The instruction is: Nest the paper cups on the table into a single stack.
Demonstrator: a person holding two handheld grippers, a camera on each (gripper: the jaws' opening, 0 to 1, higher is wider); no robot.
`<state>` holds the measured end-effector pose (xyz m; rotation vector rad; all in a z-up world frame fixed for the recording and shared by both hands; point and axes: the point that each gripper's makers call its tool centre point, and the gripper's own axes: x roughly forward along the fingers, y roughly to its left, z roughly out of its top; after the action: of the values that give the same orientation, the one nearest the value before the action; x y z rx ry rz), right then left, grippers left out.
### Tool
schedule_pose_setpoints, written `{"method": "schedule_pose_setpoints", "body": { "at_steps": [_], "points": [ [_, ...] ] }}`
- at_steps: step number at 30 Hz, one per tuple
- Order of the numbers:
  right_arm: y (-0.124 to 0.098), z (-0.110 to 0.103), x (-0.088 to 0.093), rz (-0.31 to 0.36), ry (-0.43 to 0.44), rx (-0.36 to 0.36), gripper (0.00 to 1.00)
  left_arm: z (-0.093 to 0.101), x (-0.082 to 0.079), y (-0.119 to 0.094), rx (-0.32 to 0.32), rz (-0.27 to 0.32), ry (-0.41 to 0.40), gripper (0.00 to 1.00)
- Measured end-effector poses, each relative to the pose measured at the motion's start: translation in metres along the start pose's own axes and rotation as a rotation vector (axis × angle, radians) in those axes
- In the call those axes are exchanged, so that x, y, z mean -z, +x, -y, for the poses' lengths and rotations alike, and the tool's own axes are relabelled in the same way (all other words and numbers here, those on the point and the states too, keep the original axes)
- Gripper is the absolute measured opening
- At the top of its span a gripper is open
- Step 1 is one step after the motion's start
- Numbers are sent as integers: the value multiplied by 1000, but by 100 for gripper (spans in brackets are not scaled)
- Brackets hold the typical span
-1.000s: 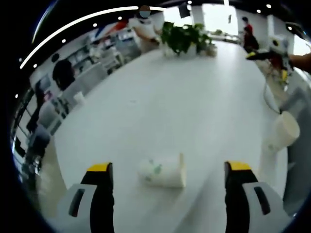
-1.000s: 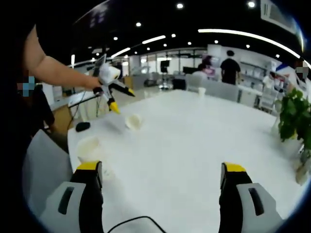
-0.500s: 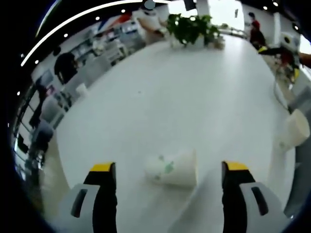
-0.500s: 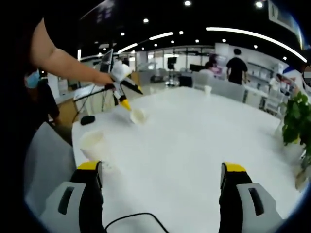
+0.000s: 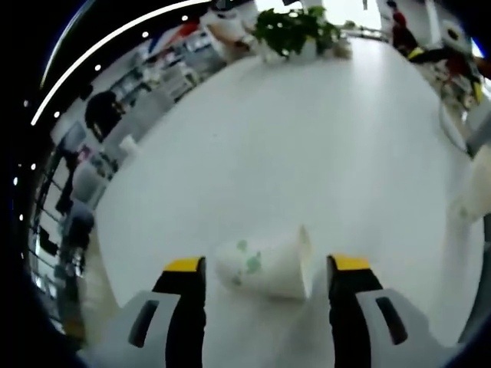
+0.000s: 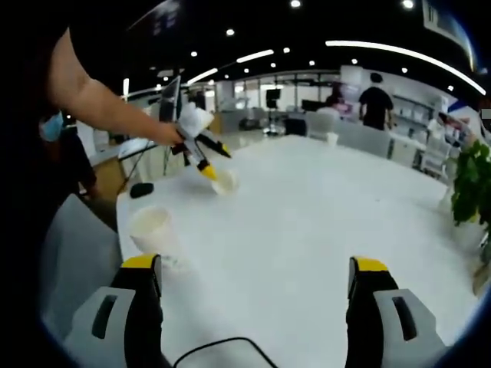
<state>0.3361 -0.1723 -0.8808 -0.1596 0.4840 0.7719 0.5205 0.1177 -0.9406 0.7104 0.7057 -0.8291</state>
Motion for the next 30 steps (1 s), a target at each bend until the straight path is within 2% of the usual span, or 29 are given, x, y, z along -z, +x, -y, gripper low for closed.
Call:
{"method": "schedule_pose_setpoints", "body": {
  "at_steps": [4, 11, 15, 21, 30],
  "points": [
    [1, -2, 1, -2, 5, -5, 100, -6, 2, -1, -45, -1, 20, 45],
    [1, -4, 6, -10, 16, -7, 100, -5, -3, 0, -52, 30, -20, 34],
    [0, -4, 8, -14, 22, -13, 100, -2, -4, 0, -62, 26, 33, 23],
    [0, 1, 6, -15, 26, -12, 100, -10, -11, 3, -75, 45, 15, 17],
    [4, -2, 3, -11, 28, -14, 100, -22, -20, -8, -94, 72, 35, 7]
  ]
}}
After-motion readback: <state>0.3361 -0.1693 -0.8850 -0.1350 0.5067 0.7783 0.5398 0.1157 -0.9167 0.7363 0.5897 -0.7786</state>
